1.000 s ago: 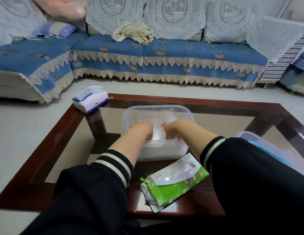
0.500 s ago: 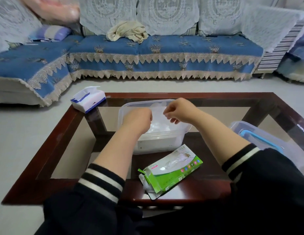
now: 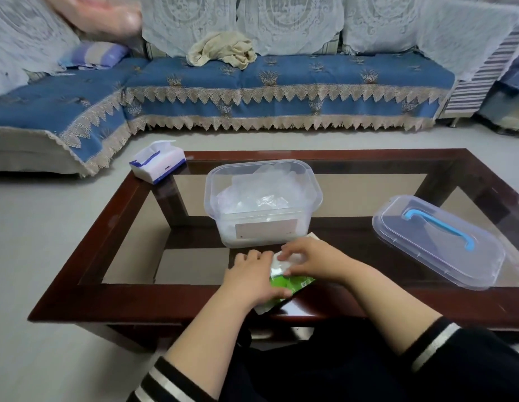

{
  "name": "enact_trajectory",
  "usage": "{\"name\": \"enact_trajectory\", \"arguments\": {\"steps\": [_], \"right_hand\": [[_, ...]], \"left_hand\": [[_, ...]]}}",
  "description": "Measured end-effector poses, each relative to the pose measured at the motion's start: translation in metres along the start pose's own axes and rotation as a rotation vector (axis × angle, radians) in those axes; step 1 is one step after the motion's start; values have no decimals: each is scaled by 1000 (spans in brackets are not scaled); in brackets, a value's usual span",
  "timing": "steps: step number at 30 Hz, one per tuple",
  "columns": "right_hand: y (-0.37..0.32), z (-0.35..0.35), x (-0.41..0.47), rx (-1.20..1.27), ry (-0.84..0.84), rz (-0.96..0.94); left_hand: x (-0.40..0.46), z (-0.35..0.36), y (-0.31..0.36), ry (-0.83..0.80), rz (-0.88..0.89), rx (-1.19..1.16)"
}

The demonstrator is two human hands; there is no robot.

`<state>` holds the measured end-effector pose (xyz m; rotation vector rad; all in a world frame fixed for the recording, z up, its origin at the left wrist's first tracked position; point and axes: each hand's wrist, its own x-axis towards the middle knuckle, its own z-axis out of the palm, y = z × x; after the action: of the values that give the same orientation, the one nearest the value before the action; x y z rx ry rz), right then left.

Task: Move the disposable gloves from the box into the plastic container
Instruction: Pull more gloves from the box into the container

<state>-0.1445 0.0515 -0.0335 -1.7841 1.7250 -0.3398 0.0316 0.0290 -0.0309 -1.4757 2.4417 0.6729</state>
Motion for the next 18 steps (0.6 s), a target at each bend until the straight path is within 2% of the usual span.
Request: {"name": "enact_trajectory", "arguments": {"steps": [5, 8, 12, 18], "right_hand": [[5, 10, 7, -117, 194, 32], [3, 13, 4, -93, 234, 44], [-3, 17, 0, 47, 290, 47], [-10, 17, -5, 392, 429, 34]], "left_hand": [[7, 13, -2, 28, -9, -54], [11, 12, -6, 6, 19, -110], [15, 12, -6, 25, 54, -182], [25, 12, -10, 86, 35, -189]]}}
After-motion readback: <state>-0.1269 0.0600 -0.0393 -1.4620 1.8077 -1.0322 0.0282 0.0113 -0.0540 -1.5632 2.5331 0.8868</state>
